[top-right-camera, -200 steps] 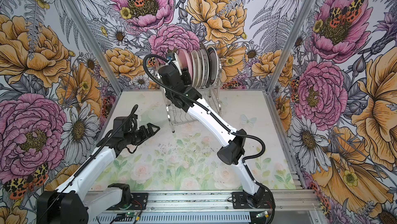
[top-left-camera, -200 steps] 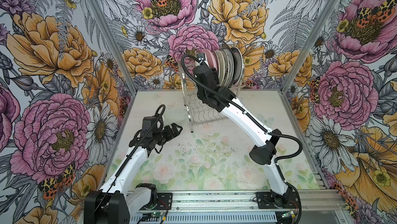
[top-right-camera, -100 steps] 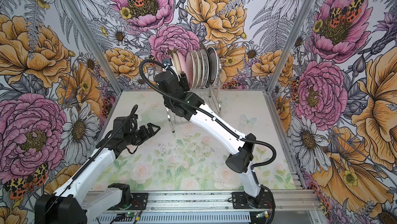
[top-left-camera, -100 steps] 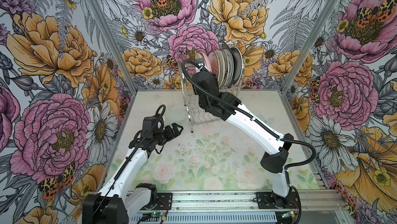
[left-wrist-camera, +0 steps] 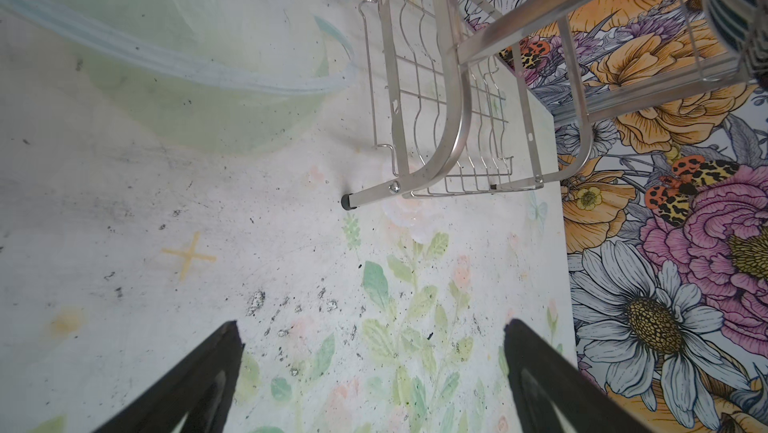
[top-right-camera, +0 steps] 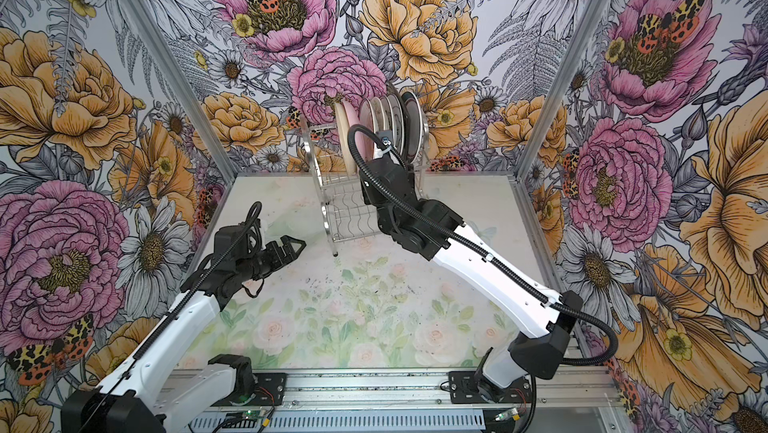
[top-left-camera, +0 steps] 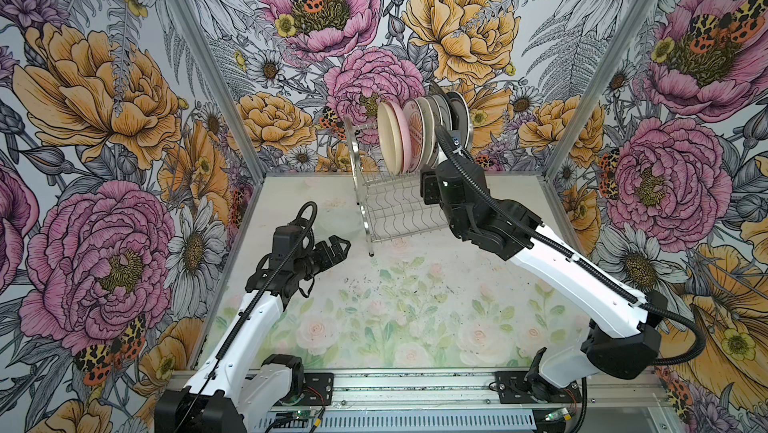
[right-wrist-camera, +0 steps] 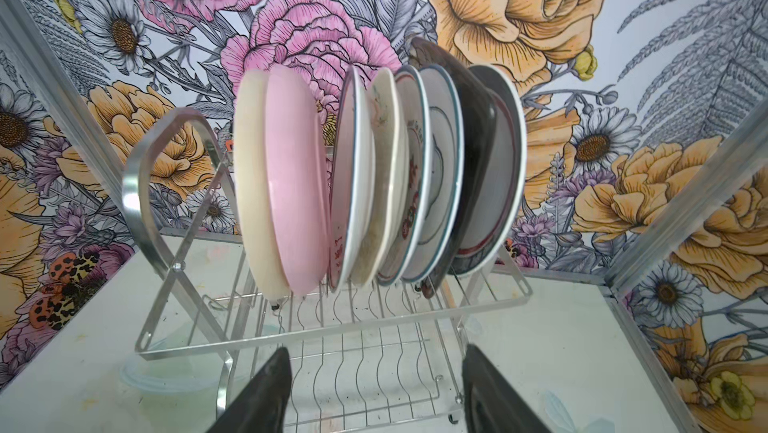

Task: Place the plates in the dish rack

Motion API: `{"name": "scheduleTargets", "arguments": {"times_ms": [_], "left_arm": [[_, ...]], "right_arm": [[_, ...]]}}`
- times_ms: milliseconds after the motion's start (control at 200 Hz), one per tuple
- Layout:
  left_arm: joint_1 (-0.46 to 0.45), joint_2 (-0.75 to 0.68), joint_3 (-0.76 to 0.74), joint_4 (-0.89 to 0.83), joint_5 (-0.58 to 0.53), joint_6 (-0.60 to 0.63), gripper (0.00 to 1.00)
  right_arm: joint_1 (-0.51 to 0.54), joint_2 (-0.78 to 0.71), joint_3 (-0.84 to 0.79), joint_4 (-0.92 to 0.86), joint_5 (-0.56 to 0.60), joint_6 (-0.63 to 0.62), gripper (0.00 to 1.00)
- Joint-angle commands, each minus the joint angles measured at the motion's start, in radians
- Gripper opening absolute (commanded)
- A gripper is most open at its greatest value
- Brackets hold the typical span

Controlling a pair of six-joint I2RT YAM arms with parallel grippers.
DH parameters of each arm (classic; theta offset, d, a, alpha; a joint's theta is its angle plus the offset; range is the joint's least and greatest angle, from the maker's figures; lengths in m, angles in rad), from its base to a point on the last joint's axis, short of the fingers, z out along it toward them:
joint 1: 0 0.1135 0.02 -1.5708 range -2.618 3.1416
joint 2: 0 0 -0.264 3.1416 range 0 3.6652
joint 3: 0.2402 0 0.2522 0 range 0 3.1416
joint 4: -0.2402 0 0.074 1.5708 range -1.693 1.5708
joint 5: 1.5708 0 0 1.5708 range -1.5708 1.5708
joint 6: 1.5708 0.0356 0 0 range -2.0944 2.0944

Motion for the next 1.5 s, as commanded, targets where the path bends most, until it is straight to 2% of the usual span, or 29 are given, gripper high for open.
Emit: {"name": "scheduleTargets", "arguments": {"times_ms": [0,220,390,570,766,1146,1491], "left_arm": [[0.0,-0.031,0.039,0.017,-0.074,0.058,0.98],[0.022,-0.049,0.043,0.026,-0.166,0.153,0.99],[0.063,-0.055,0.027,0.052,-0.203,0.215,0.99],[0.081,-0.083,-0.022,0.121,-0.259,0.262,0.99],[0.094,-0.11,-0.096,0.219,-0.328,0.291,0.99],[0.111,-0.126,-0.263,0.48,-0.44,0.397,0.99],[0.116,-0.022,-0.355,0.75,-0.483,0.442,0.99]], "right_arm": [[-0.044,-0.1,-0.12,-0.008,-0.08,0.062,0.7],[-0.192,-0.261,-0.359,0.0,-0.186,0.081,0.82],[-0.33,-0.347,-0.516,0.047,-0.3,0.05,0.87],[-0.488,-0.407,-0.668,0.127,-0.428,0.015,0.92],[-0.612,-0.425,-0.783,0.22,-0.518,-0.034,0.98],[-0.77,-0.412,-0.999,0.481,-0.602,-0.1,0.99],[-0.84,-0.348,-1.164,0.749,-0.623,-0.143,1.0]]}}
